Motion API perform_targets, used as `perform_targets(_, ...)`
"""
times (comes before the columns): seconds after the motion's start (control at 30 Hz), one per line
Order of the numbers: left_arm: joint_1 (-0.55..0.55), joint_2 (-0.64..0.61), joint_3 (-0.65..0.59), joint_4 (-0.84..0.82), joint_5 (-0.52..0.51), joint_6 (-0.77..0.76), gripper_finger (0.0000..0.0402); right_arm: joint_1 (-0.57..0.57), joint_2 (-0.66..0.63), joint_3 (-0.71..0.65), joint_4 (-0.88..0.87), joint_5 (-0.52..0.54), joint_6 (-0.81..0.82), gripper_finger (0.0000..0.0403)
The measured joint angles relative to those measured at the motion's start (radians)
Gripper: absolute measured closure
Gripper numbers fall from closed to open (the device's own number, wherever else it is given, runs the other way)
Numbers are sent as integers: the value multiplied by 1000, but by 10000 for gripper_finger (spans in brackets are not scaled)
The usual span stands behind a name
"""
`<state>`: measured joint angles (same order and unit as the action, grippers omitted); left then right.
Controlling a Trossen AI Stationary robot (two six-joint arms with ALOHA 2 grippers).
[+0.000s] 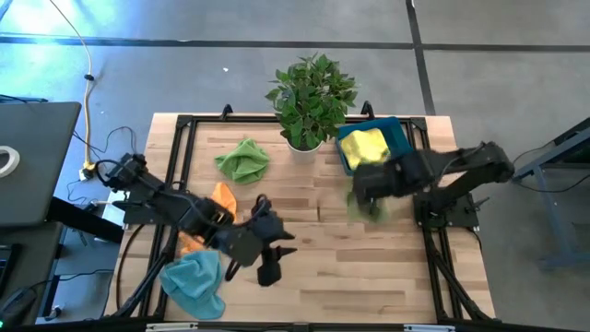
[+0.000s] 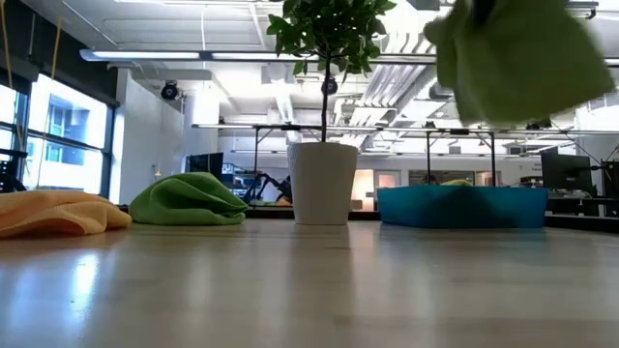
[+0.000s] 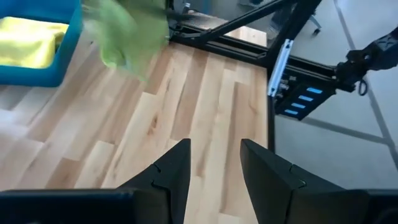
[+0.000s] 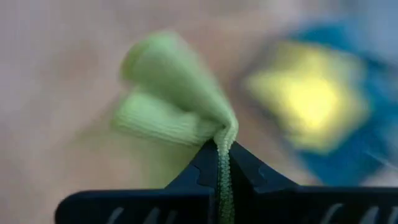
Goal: Sort microfiber towel by color & place in baskets
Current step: Stack the light green towel on top of the yellow towel into the blue bin
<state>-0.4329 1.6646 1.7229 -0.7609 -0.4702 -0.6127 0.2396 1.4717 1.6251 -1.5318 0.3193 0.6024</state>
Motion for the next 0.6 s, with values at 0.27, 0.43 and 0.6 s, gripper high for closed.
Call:
perform_targets(0.27,116,-15,-2,-3,140,129,273,-101,-38,-25,72,37,74,402)
perform_targets(0.43,185,-33,-1,0,194,227,273,-179,-32,-25,32,90,44,402)
perform_targets(0.6,255,-48,-2,-16,271,318,273,-288,-33,-25,-45,174,43,402)
